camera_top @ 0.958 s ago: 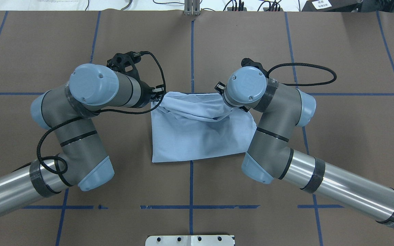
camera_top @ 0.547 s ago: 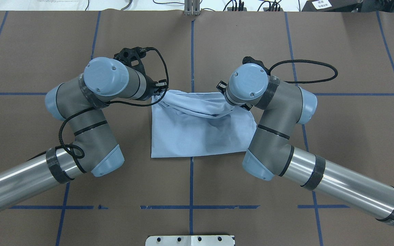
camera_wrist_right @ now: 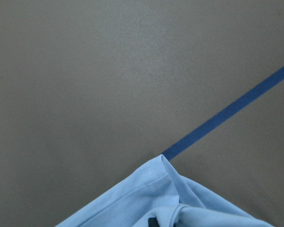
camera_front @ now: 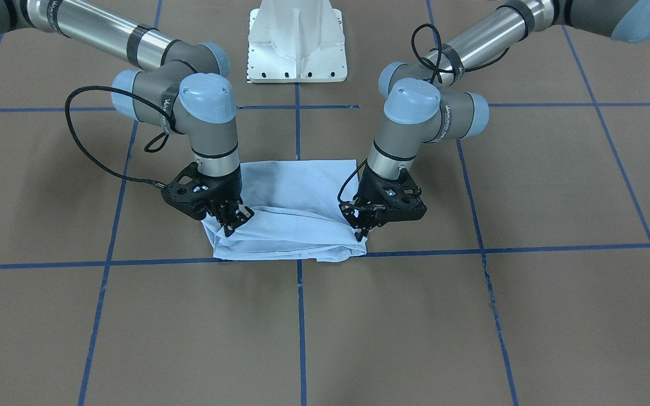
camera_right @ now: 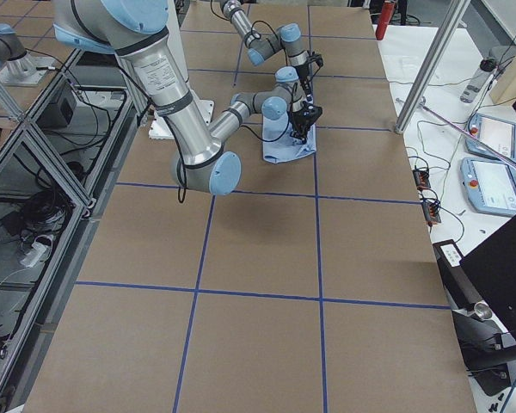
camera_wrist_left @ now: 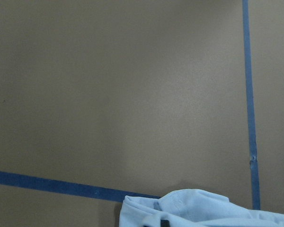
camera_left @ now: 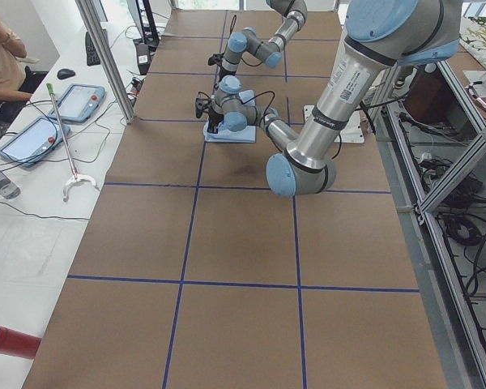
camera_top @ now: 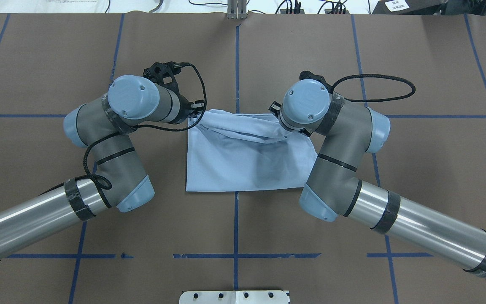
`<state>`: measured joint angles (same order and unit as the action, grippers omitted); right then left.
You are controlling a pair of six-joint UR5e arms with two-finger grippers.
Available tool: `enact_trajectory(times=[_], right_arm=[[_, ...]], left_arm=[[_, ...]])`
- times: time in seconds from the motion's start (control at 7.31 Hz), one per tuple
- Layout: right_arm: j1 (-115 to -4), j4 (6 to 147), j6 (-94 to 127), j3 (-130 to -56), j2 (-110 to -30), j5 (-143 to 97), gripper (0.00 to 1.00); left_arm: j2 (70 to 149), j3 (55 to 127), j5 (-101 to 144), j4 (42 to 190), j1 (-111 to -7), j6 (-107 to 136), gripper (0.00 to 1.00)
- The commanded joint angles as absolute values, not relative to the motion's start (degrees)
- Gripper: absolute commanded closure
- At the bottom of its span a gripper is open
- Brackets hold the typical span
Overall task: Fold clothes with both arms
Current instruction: 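Open both grippers on the folded shirt and raise them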
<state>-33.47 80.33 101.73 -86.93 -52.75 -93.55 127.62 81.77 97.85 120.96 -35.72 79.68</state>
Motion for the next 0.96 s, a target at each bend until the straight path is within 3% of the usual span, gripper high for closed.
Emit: enact_trajectory(times=[0.0,0.41,0.82], right_arm=[[-33.4,80.3,96.9,-85.8,-52.3,-93.2,0.00],[-33.9,80.4,89.4,-87.9,-51.2,-97.1,0.00],[-30.6,80.8,78.8,-90.3,-52.0,-94.8,0.00]], left_arm=[[126.7,82.2,98.2,123.8,-36.0,79.5,0.02],[121.1,87.9,114.8,123.8,-44.1,68.1,0.00],[121.0,87.8,114.6,123.9,-44.4,67.6,0.00]])
